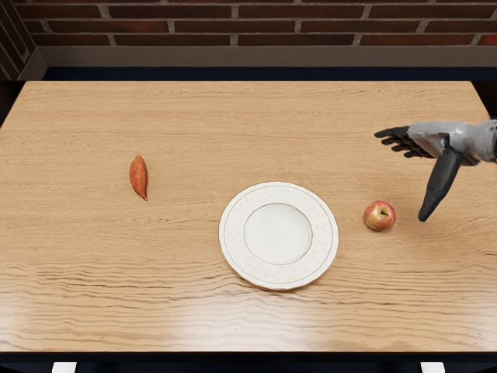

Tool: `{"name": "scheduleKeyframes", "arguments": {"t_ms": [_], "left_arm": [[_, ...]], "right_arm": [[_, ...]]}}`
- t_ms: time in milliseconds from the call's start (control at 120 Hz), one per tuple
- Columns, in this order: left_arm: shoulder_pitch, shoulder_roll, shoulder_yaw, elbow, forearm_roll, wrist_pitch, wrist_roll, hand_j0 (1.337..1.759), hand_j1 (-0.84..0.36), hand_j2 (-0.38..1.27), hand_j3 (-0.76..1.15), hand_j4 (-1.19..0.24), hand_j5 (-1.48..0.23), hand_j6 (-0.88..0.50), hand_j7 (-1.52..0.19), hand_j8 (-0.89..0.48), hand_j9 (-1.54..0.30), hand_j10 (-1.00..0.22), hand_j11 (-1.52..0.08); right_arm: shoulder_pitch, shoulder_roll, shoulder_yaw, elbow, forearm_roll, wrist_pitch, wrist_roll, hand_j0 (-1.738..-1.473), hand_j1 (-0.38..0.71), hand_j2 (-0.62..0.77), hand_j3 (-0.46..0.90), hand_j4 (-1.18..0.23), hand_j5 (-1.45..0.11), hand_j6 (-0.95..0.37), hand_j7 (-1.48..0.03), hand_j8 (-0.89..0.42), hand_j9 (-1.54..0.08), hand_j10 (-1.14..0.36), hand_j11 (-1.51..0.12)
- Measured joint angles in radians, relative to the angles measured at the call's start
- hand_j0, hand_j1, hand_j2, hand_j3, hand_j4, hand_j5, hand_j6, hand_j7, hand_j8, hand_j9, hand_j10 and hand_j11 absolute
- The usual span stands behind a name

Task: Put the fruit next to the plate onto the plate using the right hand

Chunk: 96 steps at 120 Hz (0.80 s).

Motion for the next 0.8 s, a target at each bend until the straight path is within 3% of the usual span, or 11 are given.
{"name": "scheduleKeyframes", "arguments": {"t_ms": [283,800], "left_arm": [[0.000,0.000,0.000,0.000,0.000,0.000,0.000,1.658,0.35,0.00,0.00,0.00,0.00,0.00,0.00,0.00,0.00,0.00,0.00],[0.000,0.000,0.000,0.000,0.000,0.000,0.000,1.658,0.35,0.00,0.00,0.00,0.00,0.00,0.00,0.00,0.00,0.00,0.00]], "right_arm": [[-0.073,0.004,-0.001,0.090,-0.087,-0.147,0.000,-1.658,-0.24,-0.02,0.00,-0.10,-0.12,-0.10,-0.12,-0.10,-0.12,-0.09,-0.12],[-0.194,0.100,-0.001,0.104,-0.285,-0.292,0.000,-1.658,-0.12,-0.04,0.00,-0.20,-0.26,-0.20,-0.26,-0.20,-0.26,-0.20,-0.26]]}}
